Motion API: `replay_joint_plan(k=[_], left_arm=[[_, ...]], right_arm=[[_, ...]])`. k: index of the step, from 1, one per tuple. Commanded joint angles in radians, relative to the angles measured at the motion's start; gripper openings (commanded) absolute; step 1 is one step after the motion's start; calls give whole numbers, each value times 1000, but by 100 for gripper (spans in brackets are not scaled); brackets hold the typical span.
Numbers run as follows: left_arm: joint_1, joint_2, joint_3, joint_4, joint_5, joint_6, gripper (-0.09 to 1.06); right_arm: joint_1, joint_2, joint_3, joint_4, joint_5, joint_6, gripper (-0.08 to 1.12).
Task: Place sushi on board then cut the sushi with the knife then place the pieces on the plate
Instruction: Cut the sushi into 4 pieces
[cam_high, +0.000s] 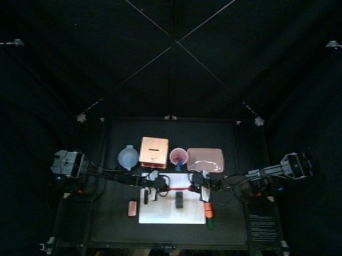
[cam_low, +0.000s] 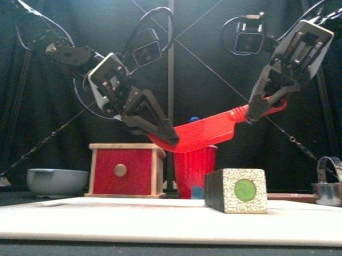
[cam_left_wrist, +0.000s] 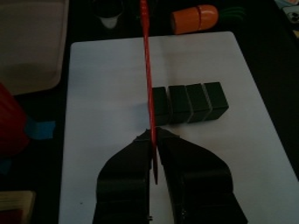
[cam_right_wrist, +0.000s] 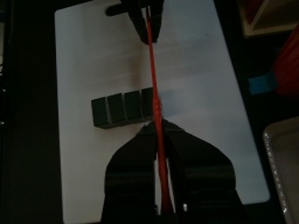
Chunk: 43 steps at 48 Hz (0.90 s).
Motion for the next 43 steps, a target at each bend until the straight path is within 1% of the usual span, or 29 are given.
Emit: replay_joint_plan(k=[1, 5, 15, 22, 34, 43], left_arm=[[-17, -3, -17, -2, -5, 0, 47], [-29, 3, -21, -2, -5, 0, 47], [-38, 26, -37, -2, -2, -3, 47], [-38, 43, -49, -9, 3, -2, 47], [-38, 67, -67, -9, 3, -2, 47], [-38, 78, -69, -9, 3, -2, 47]], right_arm=[[26, 2, -5, 41, -12, 3, 27], [43, 17, 2, 74, -9, 3, 27], [61, 40, 17, 141, -8, 3, 27], [63, 55, 21, 150, -5, 3, 27], [63, 80, 23, 156, 14, 3, 27], [63, 91, 23, 158, 34, 3, 27]])
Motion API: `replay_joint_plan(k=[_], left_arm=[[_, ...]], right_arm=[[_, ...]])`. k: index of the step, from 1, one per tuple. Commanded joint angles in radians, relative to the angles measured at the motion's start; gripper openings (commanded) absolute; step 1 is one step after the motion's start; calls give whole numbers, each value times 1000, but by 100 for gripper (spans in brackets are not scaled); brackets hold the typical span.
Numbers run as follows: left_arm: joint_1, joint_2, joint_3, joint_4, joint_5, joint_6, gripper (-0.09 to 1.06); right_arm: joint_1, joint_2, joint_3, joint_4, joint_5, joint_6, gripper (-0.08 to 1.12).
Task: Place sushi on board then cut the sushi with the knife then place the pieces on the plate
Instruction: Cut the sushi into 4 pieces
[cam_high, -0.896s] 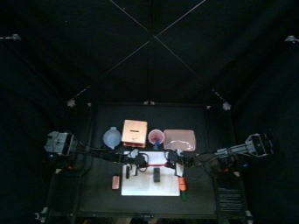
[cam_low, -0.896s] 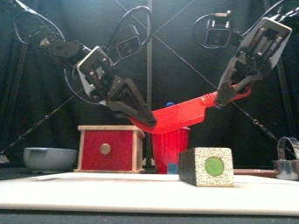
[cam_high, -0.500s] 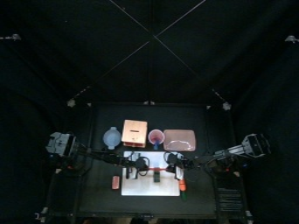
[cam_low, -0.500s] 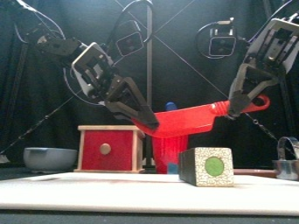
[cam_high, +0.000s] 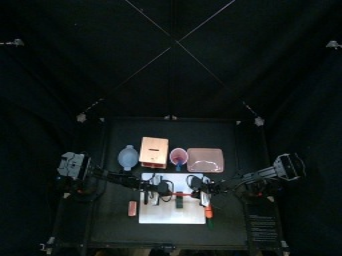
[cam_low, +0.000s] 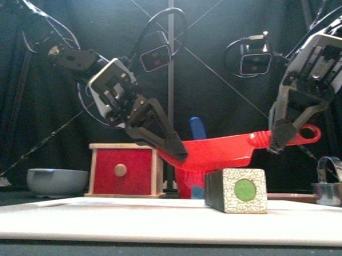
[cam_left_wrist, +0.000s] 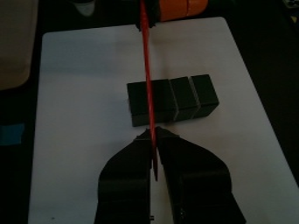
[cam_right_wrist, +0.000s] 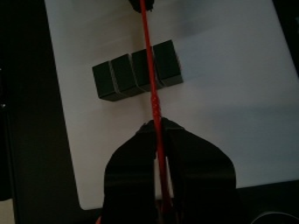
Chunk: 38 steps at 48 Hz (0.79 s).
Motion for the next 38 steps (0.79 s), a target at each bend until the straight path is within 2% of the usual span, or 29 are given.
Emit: replay_joint_plan(k=[1, 22, 38], left_arm=[[-2, -8, -20, 0, -3, 2, 47], [2, -2, -20, 0, 2, 2, 47], [2, 32, -31, -3, 15, 2, 47]], right_arm=[[3, -8, -3, 3, 11, 3, 27], [-2, 23, -3, 5, 15, 3, 27], [-5, 87, -8, 5, 17, 5, 27]])
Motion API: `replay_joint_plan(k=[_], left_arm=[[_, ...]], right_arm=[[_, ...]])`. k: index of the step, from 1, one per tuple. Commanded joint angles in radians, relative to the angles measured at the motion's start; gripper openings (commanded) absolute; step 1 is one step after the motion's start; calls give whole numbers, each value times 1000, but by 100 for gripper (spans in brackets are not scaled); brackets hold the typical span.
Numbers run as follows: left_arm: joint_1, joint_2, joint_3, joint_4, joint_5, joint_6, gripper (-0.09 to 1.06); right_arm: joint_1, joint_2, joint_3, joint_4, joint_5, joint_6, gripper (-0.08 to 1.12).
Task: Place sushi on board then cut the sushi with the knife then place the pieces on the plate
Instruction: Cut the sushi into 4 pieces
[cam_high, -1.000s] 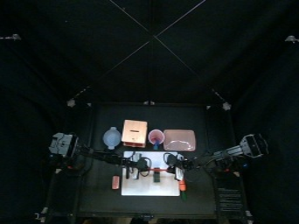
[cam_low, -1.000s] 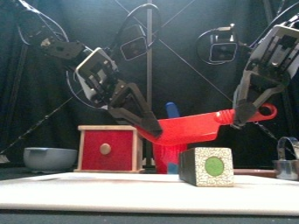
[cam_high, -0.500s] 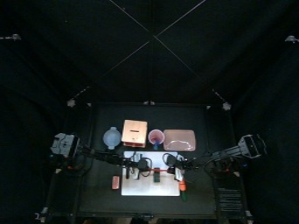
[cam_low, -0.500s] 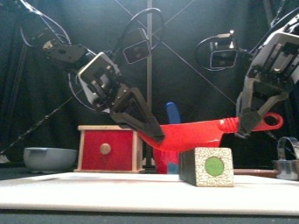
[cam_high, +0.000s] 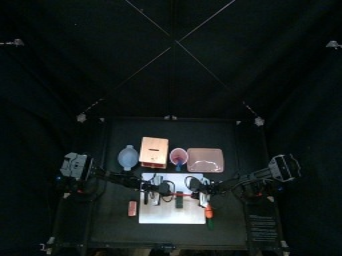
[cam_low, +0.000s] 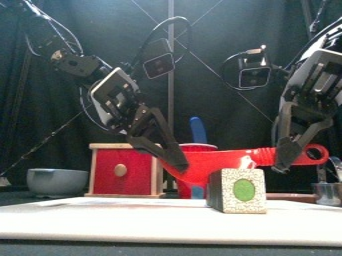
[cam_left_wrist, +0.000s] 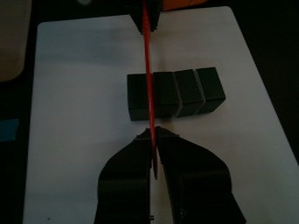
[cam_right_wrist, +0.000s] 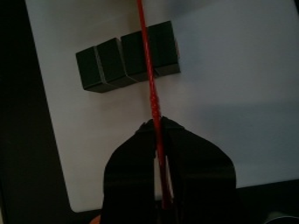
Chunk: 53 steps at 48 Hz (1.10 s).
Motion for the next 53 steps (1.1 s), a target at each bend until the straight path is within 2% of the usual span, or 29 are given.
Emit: replay_joint_plan(k=[1, 18, 30, 45, 53], left_arm=[[2, 0, -18, -2, -2, 2, 47], [14, 29, -20, -18, 11, 2, 47], [46, 31, -20, -18, 11, 6, 47], [81, 28, -21, -15, 9, 8, 47], [84, -3, -21, -11, 12, 9, 47]], right_arm=[[-2, 11, -6, 5, 6, 3, 27], [-5, 64, -9, 3, 6, 3, 27], [-77, 64, -11, -37, 41, -2, 27], [-138, 32, -23, -91, 84, -2, 27], [-132, -15, -40, -83, 126, 0, 27]])
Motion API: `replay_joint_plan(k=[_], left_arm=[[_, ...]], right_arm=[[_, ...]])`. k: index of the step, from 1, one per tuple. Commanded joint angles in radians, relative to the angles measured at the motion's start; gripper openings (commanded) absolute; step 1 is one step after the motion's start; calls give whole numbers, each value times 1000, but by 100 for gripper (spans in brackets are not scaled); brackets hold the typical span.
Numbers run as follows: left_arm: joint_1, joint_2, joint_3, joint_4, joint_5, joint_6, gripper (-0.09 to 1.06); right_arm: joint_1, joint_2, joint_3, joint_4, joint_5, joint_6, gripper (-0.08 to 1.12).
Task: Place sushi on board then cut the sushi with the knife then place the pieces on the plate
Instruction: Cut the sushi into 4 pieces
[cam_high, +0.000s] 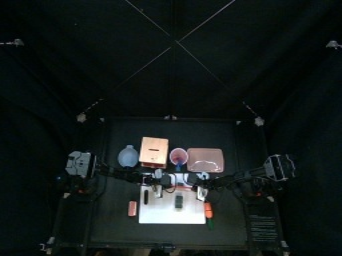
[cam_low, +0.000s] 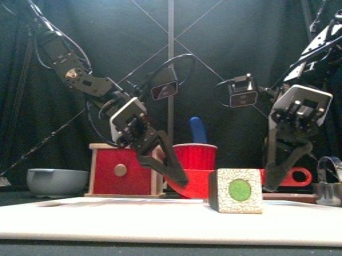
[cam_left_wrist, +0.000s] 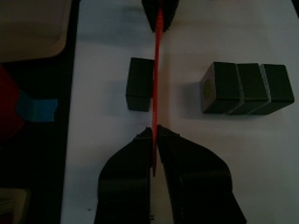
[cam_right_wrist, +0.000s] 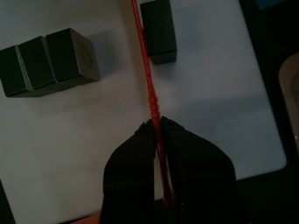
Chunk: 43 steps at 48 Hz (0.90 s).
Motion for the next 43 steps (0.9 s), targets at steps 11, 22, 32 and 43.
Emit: replay_joint_plan(k=[11, 22, 32, 43], left_arm=[[-34, -132, 6, 46, 37, 0, 47], [-118, -150, 11, 51, 43, -3, 47], [-160, -117, -5, 41, 44, -6, 47], [-163, -91, -11, 28, 46, -5, 47]], right_arm=[[51, -144, -48, 49, 77, 8, 27], [132, -141, -69, 114, 77, 9, 27], [178, -109, -83, 155, 77, 9, 27], [184, -78, -86, 158, 75, 9, 27]])
